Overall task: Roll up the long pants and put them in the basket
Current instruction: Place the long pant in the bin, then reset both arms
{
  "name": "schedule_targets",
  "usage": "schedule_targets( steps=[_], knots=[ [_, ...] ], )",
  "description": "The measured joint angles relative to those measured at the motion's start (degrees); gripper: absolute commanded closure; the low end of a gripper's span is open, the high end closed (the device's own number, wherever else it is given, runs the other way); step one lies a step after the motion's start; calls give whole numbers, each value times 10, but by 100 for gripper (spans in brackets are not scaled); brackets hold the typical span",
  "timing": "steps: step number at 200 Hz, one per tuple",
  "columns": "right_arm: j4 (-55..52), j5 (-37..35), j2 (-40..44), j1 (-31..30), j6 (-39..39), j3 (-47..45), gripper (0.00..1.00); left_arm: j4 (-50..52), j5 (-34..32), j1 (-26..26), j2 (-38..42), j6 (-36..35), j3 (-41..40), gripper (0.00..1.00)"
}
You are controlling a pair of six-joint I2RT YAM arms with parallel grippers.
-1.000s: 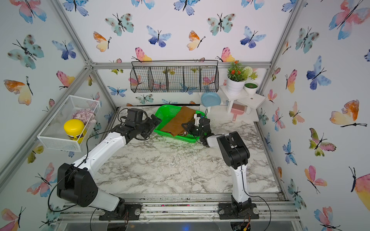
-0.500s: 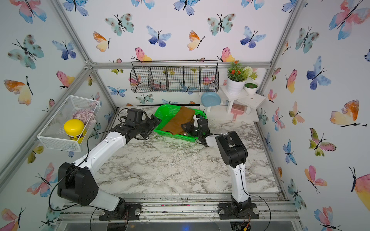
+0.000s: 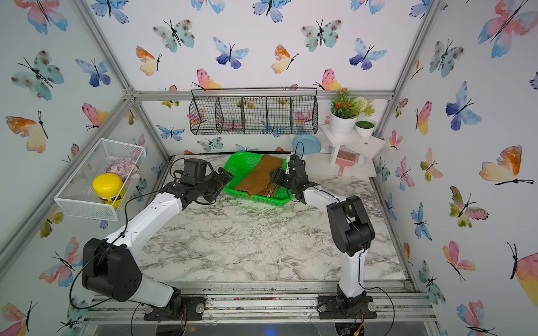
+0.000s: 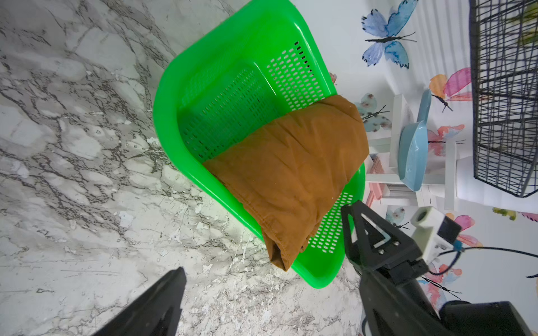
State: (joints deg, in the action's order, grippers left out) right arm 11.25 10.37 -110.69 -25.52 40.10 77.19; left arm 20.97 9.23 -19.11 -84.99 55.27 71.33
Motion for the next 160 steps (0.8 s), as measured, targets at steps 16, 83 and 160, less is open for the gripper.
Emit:
schedule_targets(
  steps=[16, 83, 160],
  knots=[
    [-28, -26, 21, 1, -18, 15, 33, 1, 0, 0, 7, -1, -2, 2],
    [-42, -114, 216, 39, -105, -157, 27, 14, -113, 44, 72, -146, -29, 2],
    [86, -137, 329, 85, -303, -326, 0, -178, -285, 55, 116, -428, -236, 2]
  ],
)
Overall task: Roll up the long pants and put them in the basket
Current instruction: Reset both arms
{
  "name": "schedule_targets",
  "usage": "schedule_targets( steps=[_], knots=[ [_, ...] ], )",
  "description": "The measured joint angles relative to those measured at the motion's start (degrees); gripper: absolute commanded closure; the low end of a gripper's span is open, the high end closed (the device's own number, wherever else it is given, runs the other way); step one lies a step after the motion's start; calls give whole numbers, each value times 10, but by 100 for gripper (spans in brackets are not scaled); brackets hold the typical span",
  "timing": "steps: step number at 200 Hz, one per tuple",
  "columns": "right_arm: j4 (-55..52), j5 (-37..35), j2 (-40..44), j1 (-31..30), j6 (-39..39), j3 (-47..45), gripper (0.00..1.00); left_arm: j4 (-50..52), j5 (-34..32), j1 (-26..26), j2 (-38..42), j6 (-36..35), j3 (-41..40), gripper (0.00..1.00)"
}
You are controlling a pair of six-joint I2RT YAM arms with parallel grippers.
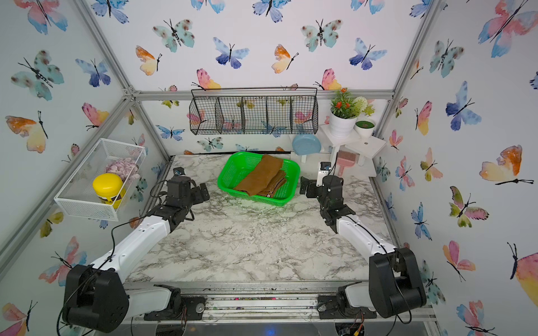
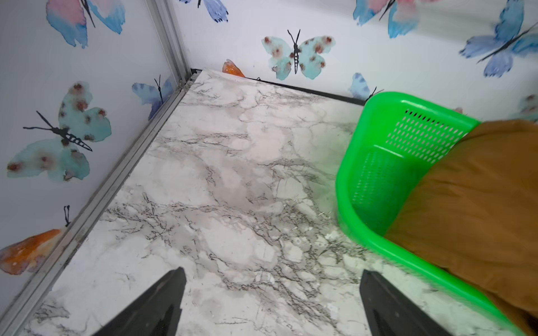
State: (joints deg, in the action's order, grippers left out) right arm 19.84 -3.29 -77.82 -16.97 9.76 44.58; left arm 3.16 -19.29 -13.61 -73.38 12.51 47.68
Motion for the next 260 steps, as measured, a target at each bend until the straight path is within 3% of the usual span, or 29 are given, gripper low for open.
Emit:
schedule_targets(
  steps=[39, 67, 116, 183, 214, 240, 260],
  knots=[
    [113, -29, 41, 17, -59, -131, 0, -200, -14, 2, 4, -82, -170, 1],
    [164, -45, 29, 36, -82, -165, 0, -313, -21, 10, 9, -107, -266, 2],
    [266, -47, 1, 57, -101, -241, 0, -461, -38, 12, 3, -137, -297, 2],
    [304, -60, -9, 61, -128, -243, 0, -579, -53, 21, -50, -140, -344, 1],
    [364, -71, -51, 61, -129, -268, 0, -609, -21, 52, -50, -134, -351, 2],
    [410, -80, -86, 61, -129, -299, 0, -697, 3, 70, -87, -129, -392, 2],
    [448, -87, -95, 62, -127, -321, 0, -684, 8, 72, -87, -122, -393, 2]
  ],
)
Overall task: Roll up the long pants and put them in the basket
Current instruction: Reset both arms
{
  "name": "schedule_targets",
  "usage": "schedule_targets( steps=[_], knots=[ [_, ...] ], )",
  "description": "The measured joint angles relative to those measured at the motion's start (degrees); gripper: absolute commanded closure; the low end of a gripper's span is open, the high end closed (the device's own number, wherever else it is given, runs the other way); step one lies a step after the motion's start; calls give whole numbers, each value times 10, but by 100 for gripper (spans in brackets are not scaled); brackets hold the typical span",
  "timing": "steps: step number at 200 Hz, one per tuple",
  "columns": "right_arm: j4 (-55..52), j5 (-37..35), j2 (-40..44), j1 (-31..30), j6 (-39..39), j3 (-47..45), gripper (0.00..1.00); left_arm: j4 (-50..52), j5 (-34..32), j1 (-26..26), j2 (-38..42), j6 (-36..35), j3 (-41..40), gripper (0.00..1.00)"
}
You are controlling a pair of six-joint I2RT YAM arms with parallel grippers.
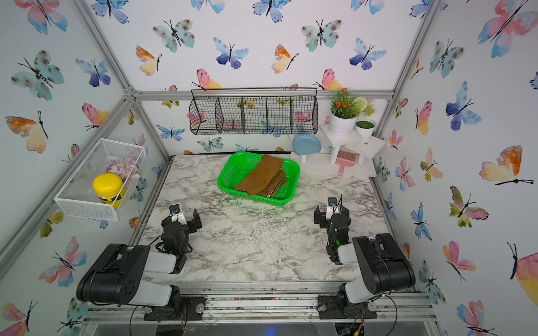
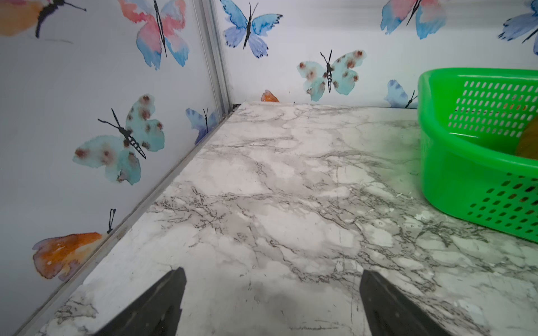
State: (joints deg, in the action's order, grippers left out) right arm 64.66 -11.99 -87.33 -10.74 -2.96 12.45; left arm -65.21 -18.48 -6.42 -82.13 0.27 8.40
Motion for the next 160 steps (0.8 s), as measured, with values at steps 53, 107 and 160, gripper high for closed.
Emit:
schedule_targets(
  steps=[53, 107, 160],
  knots=[
    [75, -3, -32, 11, 6, -10, 0, 1, 13, 9, 6, 12, 22, 2],
    [78, -11, -32, 14, 13, -8, 0, 14, 18, 11, 6, 14, 22, 2],
    [76, -14, -32, 14, 15, -7, 0, 20, 18, 11, 6, 15, 22, 2]
  ],
)
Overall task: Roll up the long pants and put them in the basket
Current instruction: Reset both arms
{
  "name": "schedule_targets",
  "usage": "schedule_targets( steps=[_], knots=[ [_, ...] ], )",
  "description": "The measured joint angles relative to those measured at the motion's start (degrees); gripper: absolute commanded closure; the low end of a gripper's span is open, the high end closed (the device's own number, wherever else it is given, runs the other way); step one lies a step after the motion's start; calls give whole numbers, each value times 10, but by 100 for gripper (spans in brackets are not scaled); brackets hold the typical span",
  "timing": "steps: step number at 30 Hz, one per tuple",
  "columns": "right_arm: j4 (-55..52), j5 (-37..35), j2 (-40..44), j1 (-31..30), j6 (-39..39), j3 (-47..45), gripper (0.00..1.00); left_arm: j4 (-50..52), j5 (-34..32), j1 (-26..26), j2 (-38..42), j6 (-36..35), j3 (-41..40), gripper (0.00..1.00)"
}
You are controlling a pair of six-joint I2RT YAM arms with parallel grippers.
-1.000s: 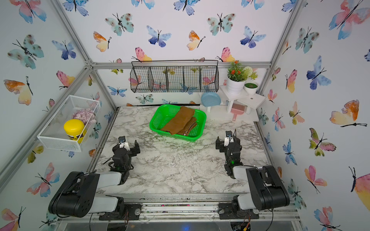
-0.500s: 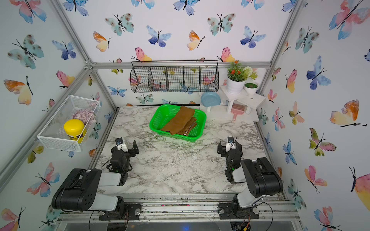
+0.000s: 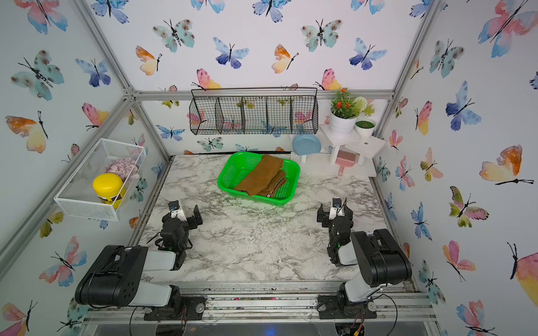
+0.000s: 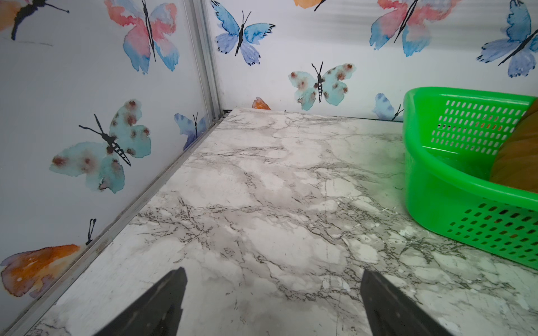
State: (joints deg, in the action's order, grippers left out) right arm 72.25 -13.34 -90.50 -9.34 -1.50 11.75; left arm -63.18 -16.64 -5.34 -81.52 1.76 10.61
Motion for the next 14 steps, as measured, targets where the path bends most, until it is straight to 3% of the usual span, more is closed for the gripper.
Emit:
schedule_targets(
  steps=[14],
  knots=[
    [0, -2, 0, 0, 1, 0, 0, 6, 16, 8, 0, 3, 1, 2]
  ],
)
